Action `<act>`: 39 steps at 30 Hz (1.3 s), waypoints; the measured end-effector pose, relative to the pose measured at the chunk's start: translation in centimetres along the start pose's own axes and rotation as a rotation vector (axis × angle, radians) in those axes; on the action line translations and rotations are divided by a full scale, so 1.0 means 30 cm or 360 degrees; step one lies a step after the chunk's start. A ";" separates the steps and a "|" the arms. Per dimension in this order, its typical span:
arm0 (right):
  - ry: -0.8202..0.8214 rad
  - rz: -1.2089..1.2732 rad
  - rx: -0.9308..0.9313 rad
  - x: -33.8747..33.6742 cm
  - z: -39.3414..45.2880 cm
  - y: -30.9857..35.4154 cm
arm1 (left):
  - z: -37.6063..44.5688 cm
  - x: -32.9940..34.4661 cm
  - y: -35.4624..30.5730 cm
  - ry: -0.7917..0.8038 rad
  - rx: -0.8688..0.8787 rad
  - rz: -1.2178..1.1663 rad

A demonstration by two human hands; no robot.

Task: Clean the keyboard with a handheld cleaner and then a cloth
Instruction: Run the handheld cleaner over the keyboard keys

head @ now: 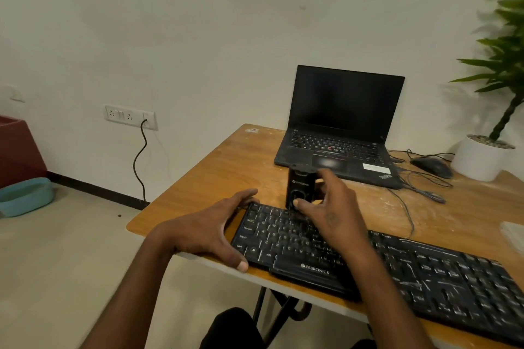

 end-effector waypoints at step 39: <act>-0.0038 -0.0110 0.0131 -0.057 -0.063 -0.044 | 0.005 0.006 0.003 0.0051 -0.0042 -0.0049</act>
Point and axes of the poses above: each hand's wrist, its own z-axis towards the middle knuckle, its own x-axis out of the palm, y = z × x, the point moved 8 cm from there along z, towards the middle knuckle
